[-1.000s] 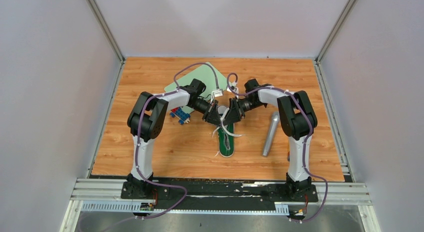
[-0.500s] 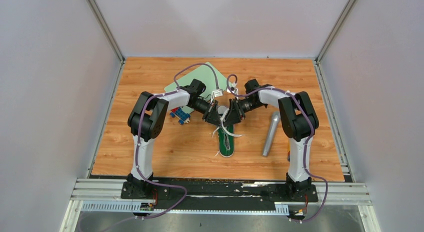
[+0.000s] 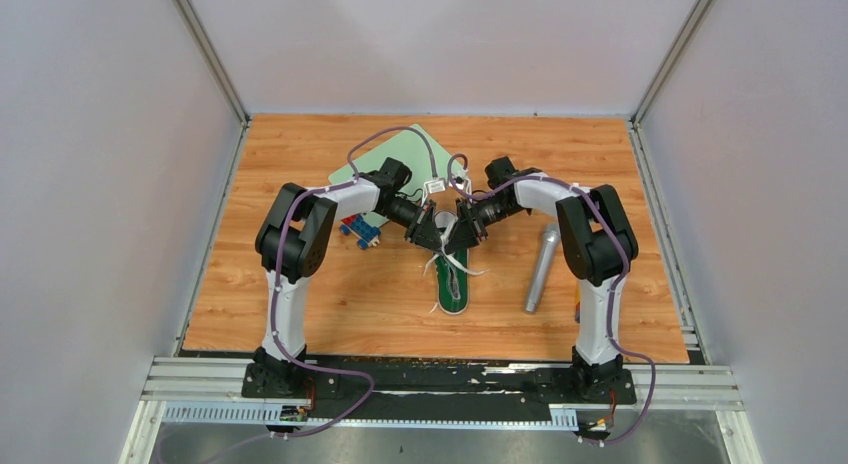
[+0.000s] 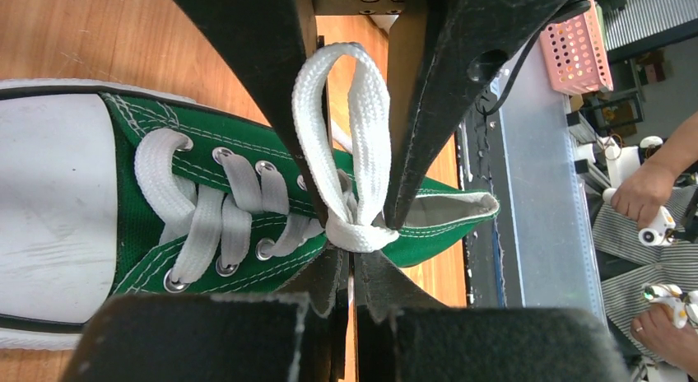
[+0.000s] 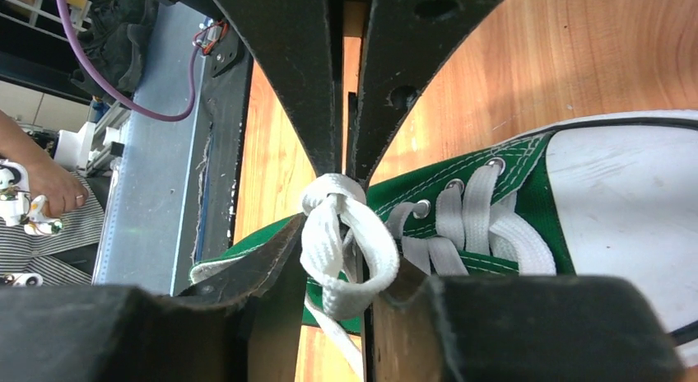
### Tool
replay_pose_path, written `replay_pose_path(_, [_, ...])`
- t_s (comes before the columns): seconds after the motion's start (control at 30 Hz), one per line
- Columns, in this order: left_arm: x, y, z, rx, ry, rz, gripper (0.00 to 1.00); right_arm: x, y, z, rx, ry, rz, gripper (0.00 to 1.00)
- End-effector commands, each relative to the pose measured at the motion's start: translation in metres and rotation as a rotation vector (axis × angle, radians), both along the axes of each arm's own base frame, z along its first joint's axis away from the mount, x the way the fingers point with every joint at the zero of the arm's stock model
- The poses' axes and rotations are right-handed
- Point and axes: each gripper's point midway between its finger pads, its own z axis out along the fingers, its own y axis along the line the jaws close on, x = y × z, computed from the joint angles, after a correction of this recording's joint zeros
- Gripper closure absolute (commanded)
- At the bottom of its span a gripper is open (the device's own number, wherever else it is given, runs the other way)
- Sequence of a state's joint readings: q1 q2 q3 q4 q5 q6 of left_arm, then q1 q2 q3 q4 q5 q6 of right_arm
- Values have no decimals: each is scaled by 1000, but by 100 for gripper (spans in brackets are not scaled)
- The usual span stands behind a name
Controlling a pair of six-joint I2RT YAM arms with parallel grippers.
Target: Tie the shoes
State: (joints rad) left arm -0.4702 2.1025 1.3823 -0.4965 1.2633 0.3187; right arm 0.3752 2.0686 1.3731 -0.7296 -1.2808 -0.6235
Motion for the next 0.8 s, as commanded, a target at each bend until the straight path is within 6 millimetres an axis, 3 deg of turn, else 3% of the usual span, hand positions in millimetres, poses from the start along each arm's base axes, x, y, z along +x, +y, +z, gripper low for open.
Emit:
replay_pose_path(0.0, [8,-2,2,-8,-19,7,99,1,2,12,-5,-77,8,76])
replay_pose_path(0.13, [7,-1,2,-7,-21,6,97,2,1,12,-20,-82,0,84])
replay_pose_path(0.47, [9,0,3,15,-37,14,88,6,0,16,-51,-88,-35,91])
replay_pose_path(0.63, [11,2,0,45,-71,25,95,-5,2,24,8,-43,-11,79])
replay_pose_path(0.77, [13,1,-1,44,-73,30,100,-8,5,18,-11,-49,0,71])
